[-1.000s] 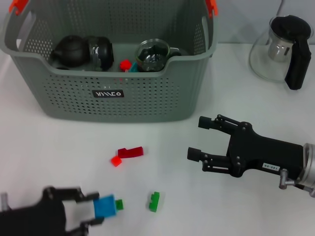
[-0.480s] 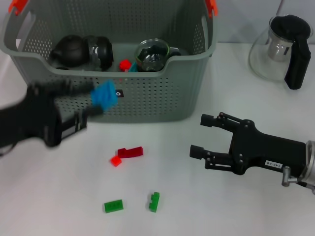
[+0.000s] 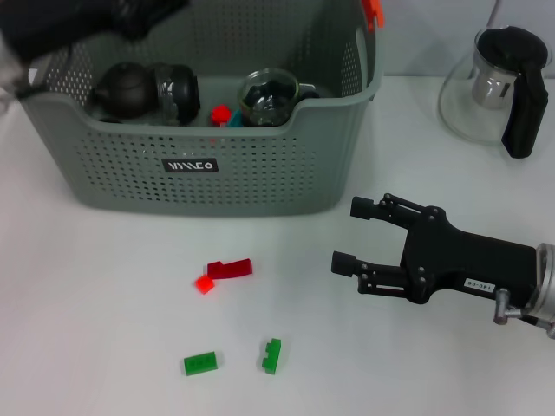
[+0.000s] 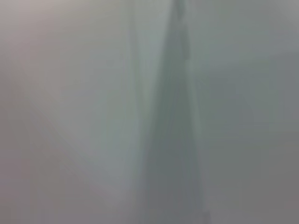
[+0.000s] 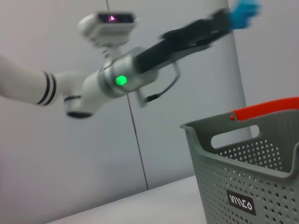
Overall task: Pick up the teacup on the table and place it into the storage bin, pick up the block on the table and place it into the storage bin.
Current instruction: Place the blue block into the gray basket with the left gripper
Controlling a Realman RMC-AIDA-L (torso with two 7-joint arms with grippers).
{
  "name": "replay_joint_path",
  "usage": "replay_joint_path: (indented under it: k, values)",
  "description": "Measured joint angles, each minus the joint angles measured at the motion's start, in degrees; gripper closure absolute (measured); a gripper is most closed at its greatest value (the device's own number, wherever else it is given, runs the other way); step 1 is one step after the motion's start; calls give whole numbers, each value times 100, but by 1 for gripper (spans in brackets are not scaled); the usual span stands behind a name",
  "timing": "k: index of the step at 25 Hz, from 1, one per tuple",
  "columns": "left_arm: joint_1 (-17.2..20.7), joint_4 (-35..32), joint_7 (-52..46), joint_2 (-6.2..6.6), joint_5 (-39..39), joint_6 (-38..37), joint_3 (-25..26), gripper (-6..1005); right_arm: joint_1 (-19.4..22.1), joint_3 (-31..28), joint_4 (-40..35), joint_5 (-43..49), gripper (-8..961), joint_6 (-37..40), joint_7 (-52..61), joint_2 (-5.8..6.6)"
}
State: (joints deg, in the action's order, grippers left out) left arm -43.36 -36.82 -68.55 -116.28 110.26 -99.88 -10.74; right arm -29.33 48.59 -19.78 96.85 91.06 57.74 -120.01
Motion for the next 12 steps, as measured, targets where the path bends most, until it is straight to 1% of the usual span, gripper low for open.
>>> replay_joint_path:
  k: [2, 5, 7, 8, 11, 12]
  values:
    - [-199, -226, -408, 2, 23, 758, -343, 509, -4, -8, 0, -3, 44, 0, 0, -4]
    - [-300, -721, -1194, 13, 96, 1963, -1435, 499, -13, -12, 0, -6, 44, -6, 0, -12]
    - [-256, -1082, -1650, 21, 236, 2633, -2168, 493, -18, -18, 0, -7, 44, -8, 0, -14]
    - [-204, -1319, -1904, 16, 411, 2969, -2613, 489, -20, -21, 0, -8, 44, -7, 0, -13]
    - [-145, -1689, -2478, -4, 1091, 3394, -3308, 479, -23, -27, 0, -9, 44, -5, 0, -12]
    - [-143, -1724, -2576, -8, 1238, 3451, -3390, 476, -23, -30, 0, -8, 44, -6, 0, -9]
